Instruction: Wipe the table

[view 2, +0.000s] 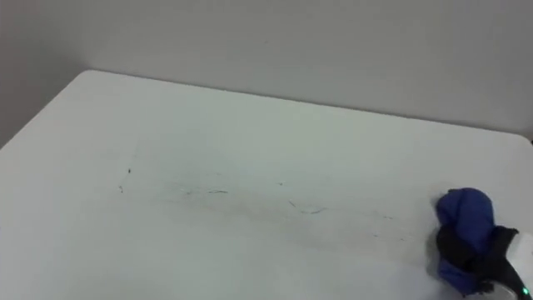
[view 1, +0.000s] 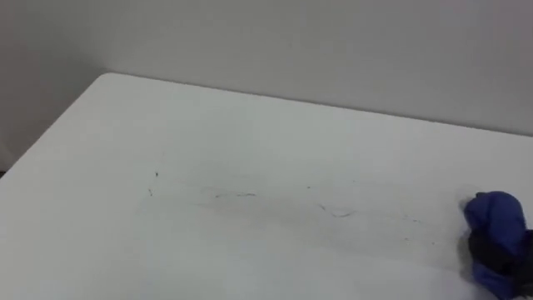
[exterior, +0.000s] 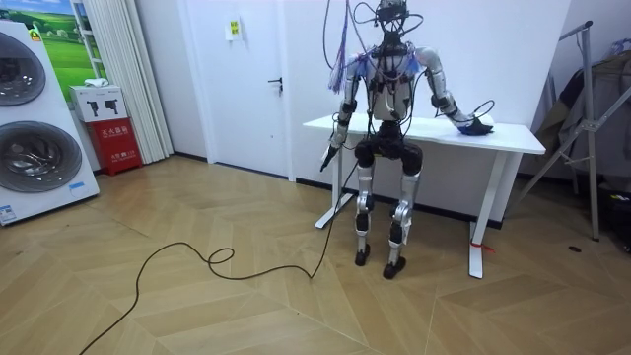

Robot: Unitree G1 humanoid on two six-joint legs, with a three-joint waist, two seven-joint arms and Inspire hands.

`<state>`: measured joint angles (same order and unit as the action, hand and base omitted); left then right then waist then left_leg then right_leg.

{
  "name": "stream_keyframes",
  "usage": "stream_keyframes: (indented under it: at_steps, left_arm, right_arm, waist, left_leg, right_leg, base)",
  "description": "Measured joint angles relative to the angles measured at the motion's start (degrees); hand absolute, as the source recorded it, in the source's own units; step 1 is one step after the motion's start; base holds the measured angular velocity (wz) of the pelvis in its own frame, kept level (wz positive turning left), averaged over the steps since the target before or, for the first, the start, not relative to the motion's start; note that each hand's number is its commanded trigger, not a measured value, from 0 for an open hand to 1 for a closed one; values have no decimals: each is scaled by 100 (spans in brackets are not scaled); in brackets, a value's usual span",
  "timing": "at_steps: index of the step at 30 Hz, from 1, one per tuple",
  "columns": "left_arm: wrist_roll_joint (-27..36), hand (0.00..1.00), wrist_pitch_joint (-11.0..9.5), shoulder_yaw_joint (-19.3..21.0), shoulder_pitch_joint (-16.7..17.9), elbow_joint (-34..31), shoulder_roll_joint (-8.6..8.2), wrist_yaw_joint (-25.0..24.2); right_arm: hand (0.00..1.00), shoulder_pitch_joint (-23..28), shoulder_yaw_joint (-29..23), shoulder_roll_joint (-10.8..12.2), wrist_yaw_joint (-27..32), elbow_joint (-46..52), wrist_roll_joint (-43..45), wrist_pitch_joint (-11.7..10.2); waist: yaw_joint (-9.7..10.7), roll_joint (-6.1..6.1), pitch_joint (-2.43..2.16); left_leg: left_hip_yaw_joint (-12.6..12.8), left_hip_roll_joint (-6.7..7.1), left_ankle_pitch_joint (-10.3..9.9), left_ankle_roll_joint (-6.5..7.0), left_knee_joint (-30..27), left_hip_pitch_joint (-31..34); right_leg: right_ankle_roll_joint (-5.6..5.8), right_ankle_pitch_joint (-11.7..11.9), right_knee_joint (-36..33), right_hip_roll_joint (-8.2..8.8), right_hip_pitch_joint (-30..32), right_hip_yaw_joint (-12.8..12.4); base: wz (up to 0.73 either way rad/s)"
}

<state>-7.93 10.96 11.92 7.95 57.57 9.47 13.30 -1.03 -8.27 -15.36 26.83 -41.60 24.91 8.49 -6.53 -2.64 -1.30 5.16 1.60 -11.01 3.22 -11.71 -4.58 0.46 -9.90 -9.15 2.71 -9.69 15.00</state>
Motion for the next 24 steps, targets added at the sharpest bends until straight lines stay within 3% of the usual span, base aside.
stream_keyframes:
  at_steps: [1,3,4,6,7,9,11,12,13,14,15,16,17,18,20,22,23,24]
  left_arm:
    - [119,0,15,-120,-52,63,-25,-1]
    - [173,0,103,-440,-232,157,-103,-9]
    - [161,0,128,-477,-313,208,-129,-20]
    - [154,0,172,-677,-594,314,-201,-122]
    - [153,0,169,-831,-717,256,-235,-192]
    - [159,0,161,-993,-721,61,-235,-282]
    - [178,0,177,-1002,-642,80,-173,-273]
    - [241,0,201,-980,-597,99,-127,-269]
    - [258,0,201,-963,-546,93,-83,-267]
    - [270,0,202,-935,-527,93,-51,-269]
    - [271,0,192,-861,-529,80,16,-253]
    - [266,0,147,-794,-543,79,117,-227]
    - [251,0,113,-742,-544,79,148,-224]
    - [116,0,98,-650,-541,83,217,-211]
    - [61,0,71,-615,-520,81,355,-140]
    - [8,0,75,-507,-502,77,486,-96]
    - [-33,0,88,-368,-486,5,558,-79]
    - [-8,0,88,-233,-433,-95,578,-18]
  right_arm:
    - [100,-85,185,54,-75,184,6,156]
    - [100,-526,1421,522,-635,1013,453,651]
    - [100,-640,1734,673,-839,1218,601,713]
    - [100,-1414,2807,1196,-1598,1290,1090,717]
    - [100,-1831,3042,1322,-1847,1153,1151,584]
    - [100,-2367,3174,1363,-1956,858,1127,472]
    - [100,-2479,3155,1337,-1908,540,1082,433]
    - [100,-2368,3054,1314,-1840,272,1085,408]
    - [100,-2078,2798,1297,-1605,243,1038,259]
    - [100,-1973,2718,1297,-1468,243,1018,207]
    - [100,-1743,2576,1294,-1196,202,905,107]
    - [100,-1584,2429,1271,-962,142,794,2]
    - [100,-1526,2365,1245,-860,98,725,-61]
    - [100,-1404,2238,1177,-676,7,640,-175]
    - [100,-1147,2084,986,-445,-27,447,-400]
    - [100,-811,1808,823,-228,-20,442,-565]
    - [100,-632,1573,783,-118,-22,453,-597]
    - [100,-503,1377,732,-59,-29,441,-595]
  waist:
    - [-78,39,7]
    - [-283,70,35]
    - [-352,70,40]
    - [-485,52,115]
    - [-665,36,173]
    - [-904,10,207]
    - [-983,40,228]
    - [-987,62,243]
    - [-982,68,243]
    - [-948,76,242]
    - [-815,60,232]
    - [-741,6,196]
    - [-737,-9,187]
    - [-732,-29,172]
    - [-643,-46,161]
    - [-451,-161,93]
    - [-351,-225,51]
    - [-318,-201,15]
  left_leg:
    - [-1,-6,3,3,3,16]
    - [-4,-66,24,-51,5,141]
    - [-6,-85,32,-65,5,168]
    - [-173,-100,60,-76,-2,247]
    - [-225,-91,110,-89,-31,333]
    - [-338,-78,148,-111,-122,493]
    - [-412,-122,158,-98,-187,498]
    - [-418,-137,153,-89,-227,502]
    - [-399,-146,107,-66,-326,535]
    - [-386,-173,85,-73,-341,539]
    - [-311,-276,54,-122,-372,550]
    - [-173,-417,29,-189,-388,595]
    - [-123,-497,17,-235,-399,592]
    - [-55,-666,0,-340,-437,588]
    - [-104,-895,-71,-517,-595,611]
    - [-204,-1022,-58,-708,-615,614]
    - [-214,-1155,-40,-883,-616,596]
    - [-144,-1398,-40,-1093,-630,567]
  right_leg:
    - [-27,17,-47,-20,63,-65]
    - [-148,96,-142,-113,345,-46]
    - [-171,110,-167,-127,404,-1]
    - [-235,91,-207,-99,473,260]
    - [-274,21,-296,-54,544,378]
    - [-279,-59,-487,15,699,524]
    - [-117,-167,-786,113,770,641]
    - [102,-373,-1348,372,935,743]
    - [213,-479,-1949,896,1053,861]
    - [270,-516,-2154,1150,1080,869]
    - [321,-506,-2280,1560,1057,860]
    - [389,-404,-2234,1851,1012,786]
    - [399,-326,-2172,1964,994,718]
    - [420,-124,-1912,2093,924,557]
    - [494,257,-1193,2099,707,482]
    - [600,669,-348,2046,426,552]
    - [633,865,-90,1884,392,535]
    - [380,624,-105,1636,416,647]
  base:
    - [-89]
    - [-82]
    - [-37]
    - [21]
    - [52]
    - [59]
    - [63]
    - [60]
    - [57]
    - [63]
    - [71]
    - [64]
    - [30]
    - [0]
    - [2]
    - [7]
    - [-17]
    - [-37]
